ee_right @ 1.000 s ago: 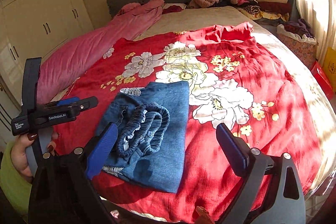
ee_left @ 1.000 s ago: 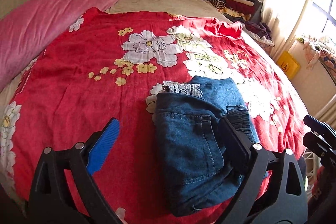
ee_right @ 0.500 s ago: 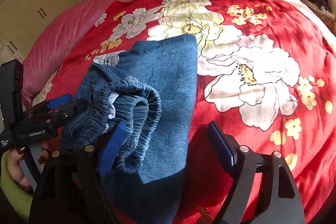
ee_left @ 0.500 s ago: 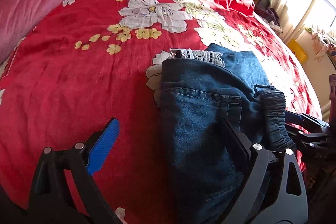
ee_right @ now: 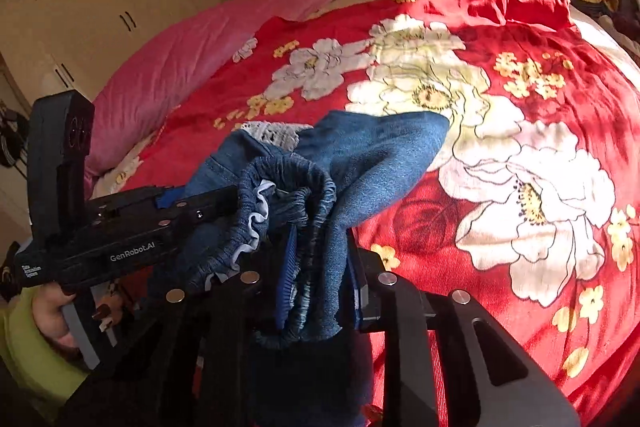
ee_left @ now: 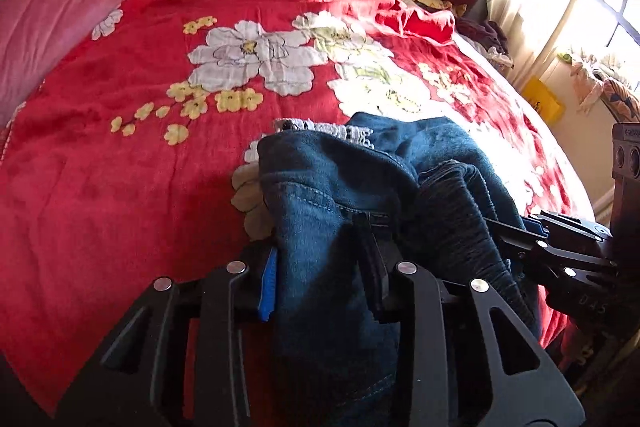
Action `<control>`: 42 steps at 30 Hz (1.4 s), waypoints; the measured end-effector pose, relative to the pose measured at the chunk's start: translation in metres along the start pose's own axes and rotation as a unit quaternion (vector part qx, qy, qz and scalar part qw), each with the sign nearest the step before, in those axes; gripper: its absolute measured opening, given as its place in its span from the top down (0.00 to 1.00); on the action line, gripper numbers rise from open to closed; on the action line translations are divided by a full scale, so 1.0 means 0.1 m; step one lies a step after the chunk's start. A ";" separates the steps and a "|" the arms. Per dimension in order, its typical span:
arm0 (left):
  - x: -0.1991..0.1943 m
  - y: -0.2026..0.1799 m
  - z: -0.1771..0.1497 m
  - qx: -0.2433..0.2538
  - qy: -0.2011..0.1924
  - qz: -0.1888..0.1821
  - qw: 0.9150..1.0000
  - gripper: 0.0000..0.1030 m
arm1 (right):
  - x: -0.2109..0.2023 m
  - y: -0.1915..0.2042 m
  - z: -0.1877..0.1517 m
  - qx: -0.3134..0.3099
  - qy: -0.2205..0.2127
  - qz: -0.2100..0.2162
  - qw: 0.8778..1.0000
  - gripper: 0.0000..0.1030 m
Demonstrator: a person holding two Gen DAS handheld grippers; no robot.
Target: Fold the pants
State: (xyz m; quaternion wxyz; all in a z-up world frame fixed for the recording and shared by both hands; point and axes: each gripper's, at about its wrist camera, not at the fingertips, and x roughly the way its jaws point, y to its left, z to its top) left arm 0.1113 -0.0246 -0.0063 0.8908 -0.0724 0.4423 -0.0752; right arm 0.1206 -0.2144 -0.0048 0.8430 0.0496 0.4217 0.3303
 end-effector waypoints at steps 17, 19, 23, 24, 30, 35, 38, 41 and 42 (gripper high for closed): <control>0.28 0.16 0.23 0.011 -0.007 0.066 0.998 0.59 | 0.39 -0.28 0.20 0.020 0.035 -0.106 0.994 0.46; 0.30 0.18 0.21 0.011 -0.006 0.071 0.997 0.53 | 0.40 -0.33 0.16 0.030 0.040 -0.108 0.993 0.44; 0.28 0.20 0.22 0.008 -0.007 0.069 0.998 0.50 | 0.39 -0.32 0.14 0.030 0.037 -0.114 0.992 0.42; 0.28 0.20 0.22 0.008 -0.007 0.069 0.998 0.49 | 0.38 -0.31 0.14 0.028 0.035 -0.116 0.992 0.42; 0.23 0.21 0.22 0.006 -0.009 0.069 0.998 0.43 | 0.28 -0.24 0.13 0.022 0.026 -0.126 0.991 0.28; 0.15 0.20 0.21 0.002 -0.013 0.069 0.998 0.36 | 0.17 -0.21 0.15 0.022 0.015 -0.127 0.992 0.27; 0.09 0.19 0.21 0.002 -0.017 0.071 0.997 0.33 | 0.12 -0.18 0.16 0.019 0.015 -0.131 0.991 0.16; 0.02 0.18 0.22 0.002 -0.024 0.074 0.997 0.28 | 0.04 -0.13 0.17 0.011 0.004 -0.137 0.990 0.14; -0.01 0.17 0.22 0.003 -0.026 0.076 0.997 0.25 | 0.02 -0.12 0.17 0.010 0.002 -0.140 0.990 0.14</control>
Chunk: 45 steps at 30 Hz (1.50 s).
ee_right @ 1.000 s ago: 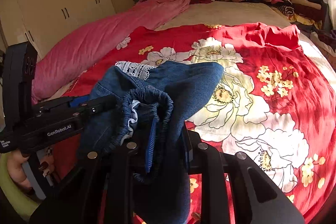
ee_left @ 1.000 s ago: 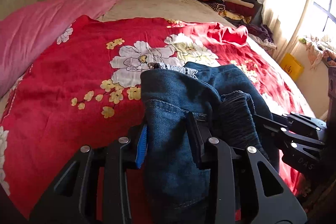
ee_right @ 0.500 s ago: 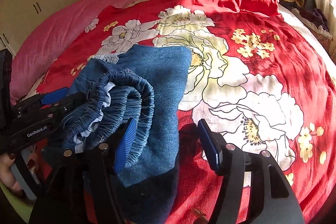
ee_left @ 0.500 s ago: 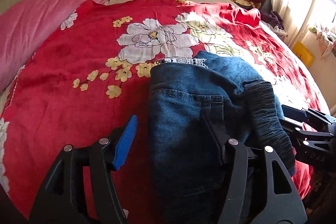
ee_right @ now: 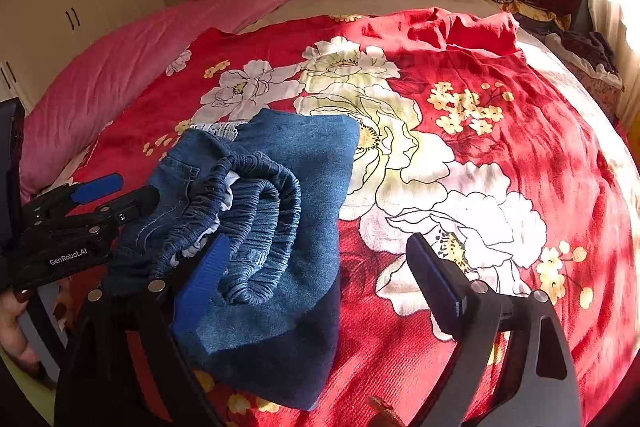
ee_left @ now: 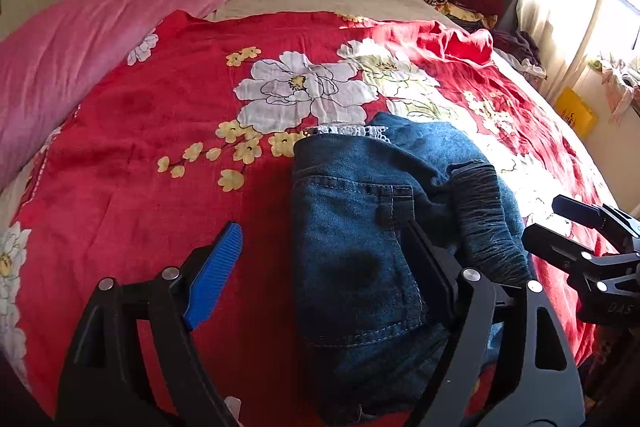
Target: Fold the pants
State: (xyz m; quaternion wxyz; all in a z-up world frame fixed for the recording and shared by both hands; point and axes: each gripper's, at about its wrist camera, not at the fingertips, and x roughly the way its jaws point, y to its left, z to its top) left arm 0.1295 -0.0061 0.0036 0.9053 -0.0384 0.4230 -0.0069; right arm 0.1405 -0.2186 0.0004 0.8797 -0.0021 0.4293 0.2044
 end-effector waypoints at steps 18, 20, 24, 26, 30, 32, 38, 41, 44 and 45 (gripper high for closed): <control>-0.67 -0.05 0.03 0.000 -0.049 0.012 0.999 0.09 | -0.75 0.14 0.07 -0.008 -0.084 -0.014 0.996 0.04; -0.78 -0.06 0.02 0.004 -0.058 0.011 0.998 0.09 | -0.86 0.16 0.04 -0.009 -0.093 -0.015 0.996 0.04; -0.98 -0.08 -0.05 0.005 -0.071 0.006 0.997 0.09 | -1.08 0.18 -0.05 -0.009 -0.109 -0.018 0.994 0.04; -1.06 -0.08 -0.11 0.003 -0.074 0.004 0.997 0.09 | -1.18 0.19 -0.12 -0.007 -0.114 -0.017 0.993 0.04; -1.17 -0.07 -0.25 0.002 -0.072 -0.002 0.997 0.09 | -1.32 0.18 -0.29 -0.005 -0.119 -0.019 0.993 0.04; -1.20 -0.07 -0.34 0.000 -0.068 -0.008 0.998 0.09 | -1.36 0.16 -0.38 0.002 -0.118 -0.020 0.993 0.04; -1.17 -0.08 -0.67 -0.001 -0.045 -0.016 0.999 0.09 | -1.28 0.16 -0.70 -0.002 -0.086 -0.028 0.996 0.04; -1.10 -0.08 -0.80 -0.001 -0.035 -0.015 0.999 0.09 | -1.20 0.13 -0.79 0.004 -0.071 -0.032 0.997 0.04; -1.02 -0.08 -0.86 -0.002 -0.021 -0.009 1.000 0.09 | -1.17 0.12 -0.82 0.006 -0.065 -0.033 0.997 0.04; -1.01 -0.07 -0.87 -0.004 -0.018 -0.009 1.000 0.09 | -1.17 0.12 -0.82 0.007 -0.065 -0.032 0.997 0.04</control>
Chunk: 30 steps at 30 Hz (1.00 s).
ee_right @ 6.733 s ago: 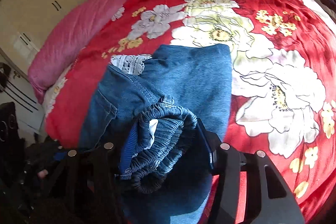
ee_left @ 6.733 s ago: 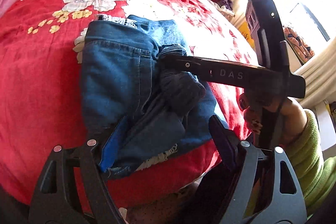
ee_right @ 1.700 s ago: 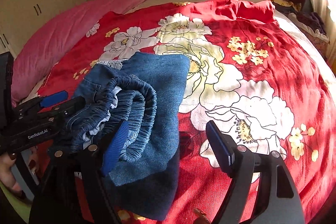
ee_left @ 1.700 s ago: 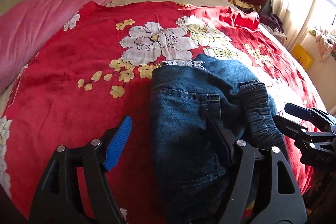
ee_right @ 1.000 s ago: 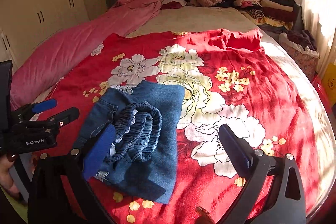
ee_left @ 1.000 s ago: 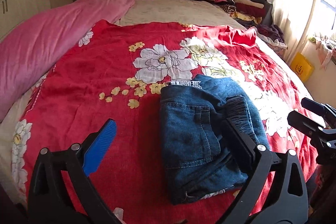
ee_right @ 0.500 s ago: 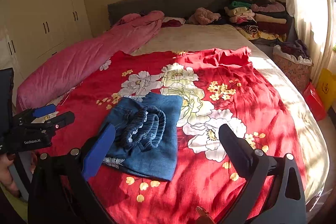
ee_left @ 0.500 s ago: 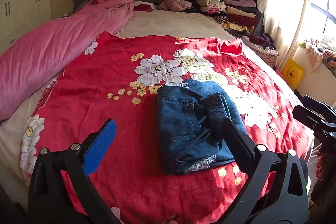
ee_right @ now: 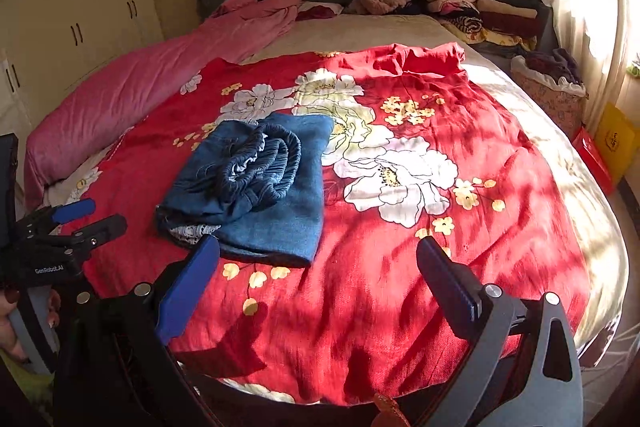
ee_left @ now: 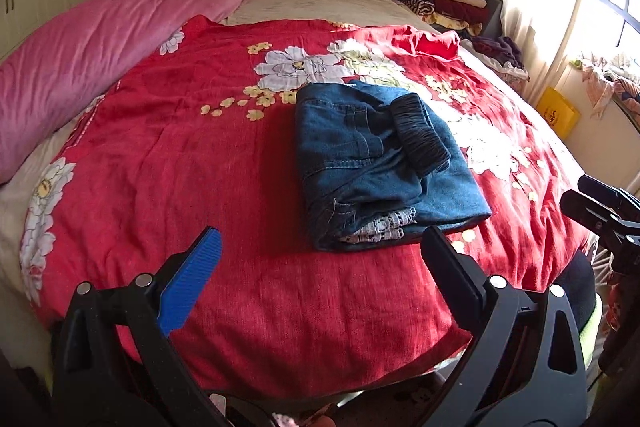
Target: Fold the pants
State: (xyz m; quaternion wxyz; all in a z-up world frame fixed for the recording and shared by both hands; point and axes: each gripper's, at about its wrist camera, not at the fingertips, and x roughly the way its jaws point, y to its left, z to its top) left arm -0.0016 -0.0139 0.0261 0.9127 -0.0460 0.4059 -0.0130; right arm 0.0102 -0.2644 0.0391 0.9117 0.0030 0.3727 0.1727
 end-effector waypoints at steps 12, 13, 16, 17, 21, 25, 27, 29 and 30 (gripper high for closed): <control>0.01 0.03 0.00 -0.007 0.003 0.003 1.000 0.09 | -0.03 0.09 -0.02 -0.014 0.001 0.006 1.000 0.04; 0.01 0.03 0.01 -0.008 0.002 0.003 1.000 0.09 | -0.03 0.09 -0.02 -0.014 0.001 0.006 1.000 0.04; 0.00 0.03 0.01 -0.008 0.003 0.003 1.000 0.09 | -0.04 0.09 -0.03 -0.011 0.000 0.004 1.000 0.04; 0.00 0.03 0.01 -0.007 0.002 0.004 1.000 0.09 | -0.04 0.09 -0.03 -0.011 0.001 0.004 1.000 0.04; -0.01 0.03 0.01 -0.008 0.002 0.003 1.000 0.09 | -0.05 0.07 -0.03 -0.010 0.000 0.002 1.000 0.04; -0.01 0.03 0.01 -0.009 0.003 0.004 1.000 0.09 | -0.06 0.06 -0.03 -0.010 0.000 0.001 1.000 0.04; -0.01 0.03 0.01 -0.009 0.003 0.004 1.000 0.09 | -0.06 0.06 -0.03 -0.011 0.000 -0.001 1.000 0.04; -0.02 0.05 0.02 -0.011 0.003 0.004 1.000 0.09 | -0.06 0.07 -0.03 -0.011 0.000 -0.001 1.000 0.04; -0.01 0.04 0.01 -0.010 0.003 0.005 1.000 0.09 | -0.06 0.06 -0.03 -0.011 0.000 -0.003 1.000 0.04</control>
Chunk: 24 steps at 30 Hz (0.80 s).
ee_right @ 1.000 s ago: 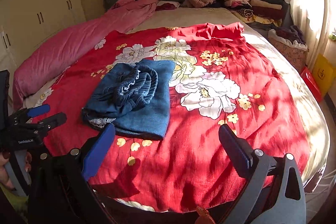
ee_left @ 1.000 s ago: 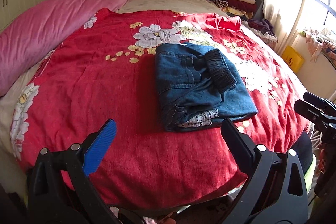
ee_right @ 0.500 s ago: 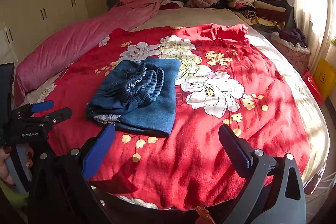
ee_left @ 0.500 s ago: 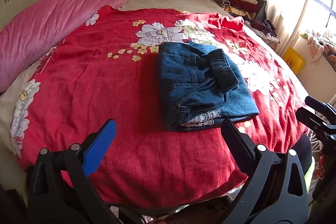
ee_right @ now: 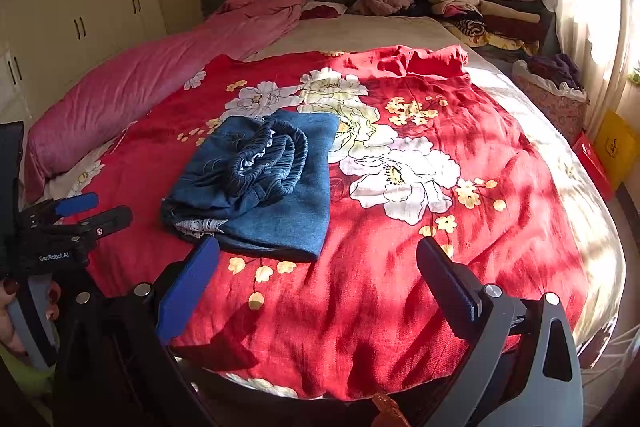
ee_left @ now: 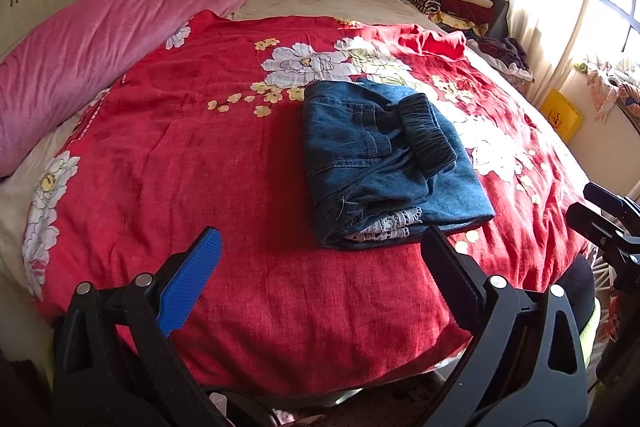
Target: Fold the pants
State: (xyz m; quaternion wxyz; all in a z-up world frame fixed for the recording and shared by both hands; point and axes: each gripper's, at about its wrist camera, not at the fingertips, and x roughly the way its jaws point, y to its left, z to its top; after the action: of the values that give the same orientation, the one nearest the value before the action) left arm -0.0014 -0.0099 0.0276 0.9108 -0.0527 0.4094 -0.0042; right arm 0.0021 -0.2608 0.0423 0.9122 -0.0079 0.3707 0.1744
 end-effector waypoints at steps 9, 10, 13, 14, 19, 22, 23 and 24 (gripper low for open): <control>-0.04 0.03 0.00 -0.001 -0.001 0.003 1.000 0.09 | 0.01 -0.01 0.01 0.000 0.001 -0.001 1.000 0.04; -0.05 0.03 0.00 -0.001 -0.002 0.003 1.000 0.09 | 0.00 -0.01 0.01 0.001 0.001 -0.001 1.000 0.04; -0.04 0.02 0.00 -0.002 -0.001 0.003 1.000 0.09 | 0.00 -0.01 0.01 0.000 0.001 -0.002 1.000 0.04; -0.04 0.02 0.00 -0.001 0.000 0.004 1.000 0.09 | 0.00 -0.01 0.00 0.000 0.002 -0.002 1.000 0.04; -0.04 0.03 -0.01 -0.002 0.005 0.008 1.000 0.09 | 0.00 -0.02 0.00 0.000 0.002 -0.005 1.000 0.04; -0.04 0.03 -0.02 -0.001 0.006 0.010 1.000 0.09 | 0.01 -0.03 -0.01 0.001 0.003 -0.006 1.000 0.04; -0.01 0.02 -0.01 0.000 0.007 0.011 1.000 0.09 | 0.01 -0.03 -0.01 0.001 0.003 -0.007 1.000 0.04; -0.01 0.01 -0.02 0.001 0.009 0.012 1.000 0.09 | 0.01 -0.03 -0.01 0.001 0.004 -0.007 1.000 0.04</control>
State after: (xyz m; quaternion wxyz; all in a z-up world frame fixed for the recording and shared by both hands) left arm -0.0030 -0.0089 0.0268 0.9072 -0.0472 0.4180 0.0061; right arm 0.0034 -0.2630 0.0406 0.9120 -0.0104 0.3740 0.1680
